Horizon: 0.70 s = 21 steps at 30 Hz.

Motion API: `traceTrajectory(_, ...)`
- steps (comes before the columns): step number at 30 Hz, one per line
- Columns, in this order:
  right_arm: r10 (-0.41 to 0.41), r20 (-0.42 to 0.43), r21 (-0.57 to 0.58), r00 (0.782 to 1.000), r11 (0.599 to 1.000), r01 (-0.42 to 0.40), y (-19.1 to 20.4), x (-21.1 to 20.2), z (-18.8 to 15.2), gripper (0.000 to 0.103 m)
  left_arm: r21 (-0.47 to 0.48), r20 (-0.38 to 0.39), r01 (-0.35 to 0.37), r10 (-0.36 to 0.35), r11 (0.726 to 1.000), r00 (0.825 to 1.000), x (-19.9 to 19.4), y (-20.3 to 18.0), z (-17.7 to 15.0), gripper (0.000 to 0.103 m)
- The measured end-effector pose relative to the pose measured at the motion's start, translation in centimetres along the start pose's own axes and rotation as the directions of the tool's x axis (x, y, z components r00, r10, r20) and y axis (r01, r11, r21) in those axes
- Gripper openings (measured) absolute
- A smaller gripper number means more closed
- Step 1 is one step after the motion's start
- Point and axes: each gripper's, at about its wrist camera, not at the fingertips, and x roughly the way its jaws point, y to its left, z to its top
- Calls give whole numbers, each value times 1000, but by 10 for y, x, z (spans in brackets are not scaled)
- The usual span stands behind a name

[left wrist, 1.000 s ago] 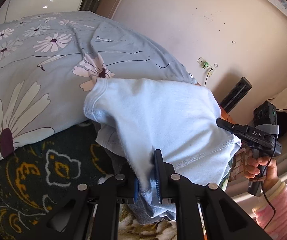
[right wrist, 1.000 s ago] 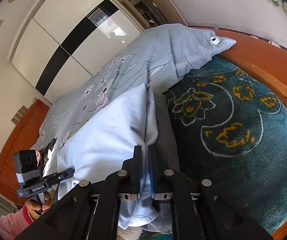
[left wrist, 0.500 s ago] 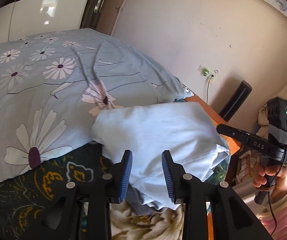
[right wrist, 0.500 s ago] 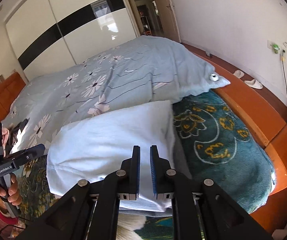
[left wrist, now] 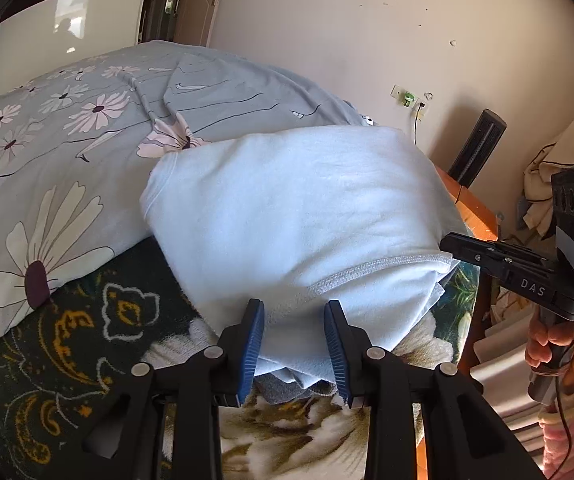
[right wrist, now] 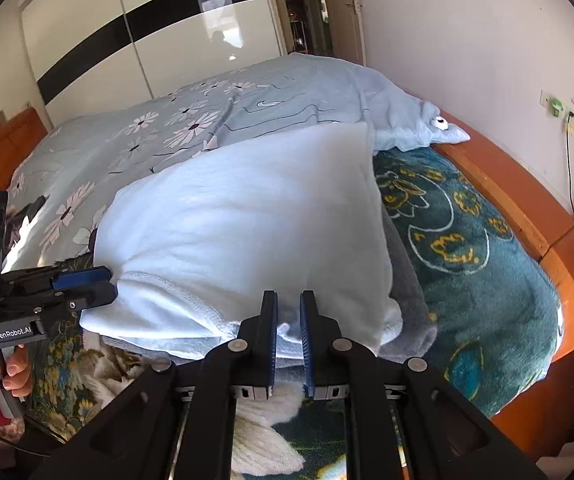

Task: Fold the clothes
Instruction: 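Lower the folded sweatshirt onto the grey folded garment with both grippers, then open both grippers and withdraw them from the stacked clothes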

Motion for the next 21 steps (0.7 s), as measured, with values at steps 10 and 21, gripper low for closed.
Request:
traceTrajectory(10,-41,-26,26,999,999,42,3,6,-3,11,-5,-32,-17,17,1000,999,4,1,-3,36)
traceTrajectory(21,-109,14,-58,994,992,110,61,-30,-14,47,-27,0,-132,132,991,991,-16,2,-20,79)
